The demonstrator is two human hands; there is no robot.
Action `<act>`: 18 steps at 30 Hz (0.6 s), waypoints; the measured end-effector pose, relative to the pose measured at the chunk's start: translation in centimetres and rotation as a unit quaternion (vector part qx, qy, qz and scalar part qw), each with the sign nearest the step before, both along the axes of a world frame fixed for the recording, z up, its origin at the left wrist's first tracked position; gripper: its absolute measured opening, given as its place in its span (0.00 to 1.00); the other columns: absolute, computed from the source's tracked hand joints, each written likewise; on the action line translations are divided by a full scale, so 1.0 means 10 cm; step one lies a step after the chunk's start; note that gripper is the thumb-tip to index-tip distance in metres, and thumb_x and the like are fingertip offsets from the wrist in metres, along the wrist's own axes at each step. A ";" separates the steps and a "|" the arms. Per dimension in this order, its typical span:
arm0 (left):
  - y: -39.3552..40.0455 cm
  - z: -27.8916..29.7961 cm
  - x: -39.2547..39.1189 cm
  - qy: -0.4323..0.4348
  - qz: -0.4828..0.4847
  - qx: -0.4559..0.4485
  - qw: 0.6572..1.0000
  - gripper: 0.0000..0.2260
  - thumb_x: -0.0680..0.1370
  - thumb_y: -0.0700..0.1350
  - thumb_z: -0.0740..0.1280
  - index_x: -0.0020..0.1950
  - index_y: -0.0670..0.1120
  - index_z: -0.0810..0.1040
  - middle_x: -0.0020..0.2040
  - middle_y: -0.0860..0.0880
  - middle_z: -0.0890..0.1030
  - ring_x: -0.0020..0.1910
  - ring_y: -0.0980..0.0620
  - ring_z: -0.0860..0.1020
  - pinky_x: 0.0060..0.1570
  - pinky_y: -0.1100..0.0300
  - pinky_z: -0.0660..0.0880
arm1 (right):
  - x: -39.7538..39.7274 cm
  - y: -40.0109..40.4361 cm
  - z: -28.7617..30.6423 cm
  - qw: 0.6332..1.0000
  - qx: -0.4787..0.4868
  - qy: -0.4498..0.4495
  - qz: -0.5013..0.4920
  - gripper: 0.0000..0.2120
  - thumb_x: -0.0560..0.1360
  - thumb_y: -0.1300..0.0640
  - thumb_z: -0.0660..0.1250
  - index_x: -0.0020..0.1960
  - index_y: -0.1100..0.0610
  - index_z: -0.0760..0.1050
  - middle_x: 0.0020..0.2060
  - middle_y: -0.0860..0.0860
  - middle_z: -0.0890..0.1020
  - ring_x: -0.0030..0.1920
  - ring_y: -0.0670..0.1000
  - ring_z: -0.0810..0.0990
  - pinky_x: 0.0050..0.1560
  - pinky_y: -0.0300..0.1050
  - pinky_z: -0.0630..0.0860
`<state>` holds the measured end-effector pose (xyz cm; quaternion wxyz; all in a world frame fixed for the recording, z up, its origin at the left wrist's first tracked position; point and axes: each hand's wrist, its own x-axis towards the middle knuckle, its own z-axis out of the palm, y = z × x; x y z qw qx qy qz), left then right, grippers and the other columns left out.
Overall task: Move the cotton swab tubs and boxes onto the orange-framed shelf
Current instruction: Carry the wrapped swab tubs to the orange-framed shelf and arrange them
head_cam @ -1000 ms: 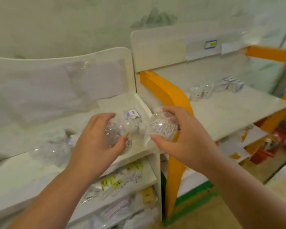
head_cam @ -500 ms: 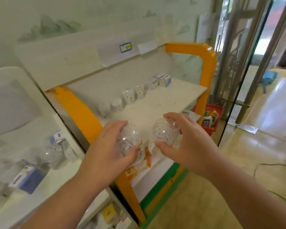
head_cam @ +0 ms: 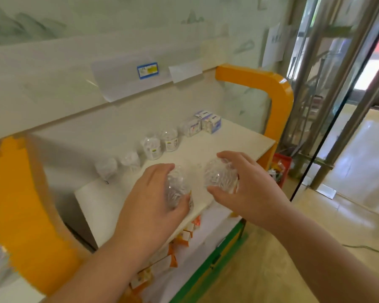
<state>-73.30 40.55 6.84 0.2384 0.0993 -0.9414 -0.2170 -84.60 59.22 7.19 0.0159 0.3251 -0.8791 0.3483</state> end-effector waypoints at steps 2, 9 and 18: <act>-0.03 0.00 -0.12 0.001 0.017 -0.002 1.000 0.29 0.72 0.58 0.68 0.70 0.55 0.66 0.65 0.59 0.68 0.62 0.61 0.68 0.58 0.67 0.65 | -0.20 -0.07 -0.02 1.000 -0.005 -0.003 0.009 0.34 0.70 0.37 0.70 0.71 0.38 0.60 0.67 0.35 0.67 0.64 0.40 0.70 0.61 0.39 0.68; -0.21 -0.06 -0.56 -0.022 0.082 -0.026 0.996 0.29 0.71 0.56 0.69 0.70 0.54 0.67 0.66 0.58 0.69 0.62 0.60 0.70 0.56 0.68 0.64 | -0.93 -0.40 -0.13 0.997 -0.017 -0.029 0.072 0.33 0.70 0.40 0.72 0.70 0.38 0.62 0.65 0.36 0.69 0.64 0.42 0.71 0.64 0.45 0.72; -0.31 -0.31 -1.24 -0.036 0.201 0.006 0.979 0.29 0.69 0.52 0.73 0.68 0.51 0.69 0.65 0.55 0.69 0.62 0.58 0.69 0.56 0.70 0.62 | -1.96 -0.89 -0.29 0.981 -0.004 0.016 0.195 0.33 0.69 0.44 0.73 0.71 0.44 0.66 0.65 0.42 0.71 0.65 0.46 0.71 0.63 0.41 0.69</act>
